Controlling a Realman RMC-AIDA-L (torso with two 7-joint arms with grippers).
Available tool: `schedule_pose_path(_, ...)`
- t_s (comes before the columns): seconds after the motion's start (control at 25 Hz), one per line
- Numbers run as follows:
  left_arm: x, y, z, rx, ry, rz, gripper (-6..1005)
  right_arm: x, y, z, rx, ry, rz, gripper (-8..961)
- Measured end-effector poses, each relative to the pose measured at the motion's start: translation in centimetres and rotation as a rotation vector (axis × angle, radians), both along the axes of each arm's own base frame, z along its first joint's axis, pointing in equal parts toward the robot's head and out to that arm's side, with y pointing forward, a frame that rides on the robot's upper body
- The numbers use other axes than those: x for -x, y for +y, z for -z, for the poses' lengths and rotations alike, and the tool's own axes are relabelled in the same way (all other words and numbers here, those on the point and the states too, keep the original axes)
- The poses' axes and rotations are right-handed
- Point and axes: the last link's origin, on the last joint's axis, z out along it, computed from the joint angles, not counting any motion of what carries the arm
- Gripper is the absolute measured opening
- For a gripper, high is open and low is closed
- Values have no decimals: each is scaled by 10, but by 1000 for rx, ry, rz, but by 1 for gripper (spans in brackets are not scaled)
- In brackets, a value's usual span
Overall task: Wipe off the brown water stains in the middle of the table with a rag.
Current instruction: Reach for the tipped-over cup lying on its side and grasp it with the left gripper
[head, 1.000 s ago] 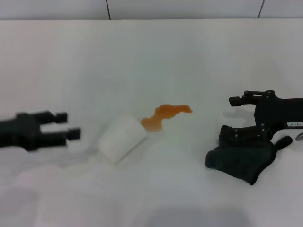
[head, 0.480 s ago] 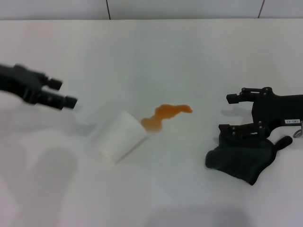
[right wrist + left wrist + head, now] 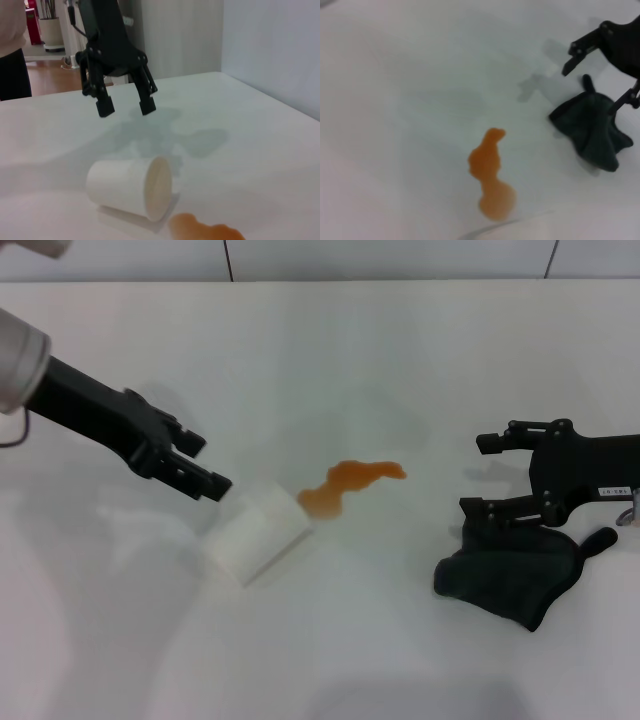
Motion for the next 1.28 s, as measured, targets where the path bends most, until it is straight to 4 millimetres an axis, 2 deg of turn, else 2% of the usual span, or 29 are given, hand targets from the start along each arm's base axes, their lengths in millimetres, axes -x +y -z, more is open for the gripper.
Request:
schedule_pose_path(0.2, 7, -3, 11, 17, -14, -32, 822, 0, 0, 1, -1, -3, 0, 856)
schedule_pose_path(0.52, 21, -5, 13, -5, 2, -63, 820, 1, 1, 2, 0, -9, -4, 856)
schedule_pose_path(0.68, 27, -5, 22, 0, 10, -64, 819, 1, 1, 2, 0, -9, -5, 856)
schedule_pose_path(0.92, 29, -5, 36, 24, 21, -49, 818, 2, 1, 3, 6, -11, -7, 856)
schedule_pose_path(1.28, 30, -5, 45, 36, 34, -42, 816, 2, 1, 4, 9, -13, -8, 856)
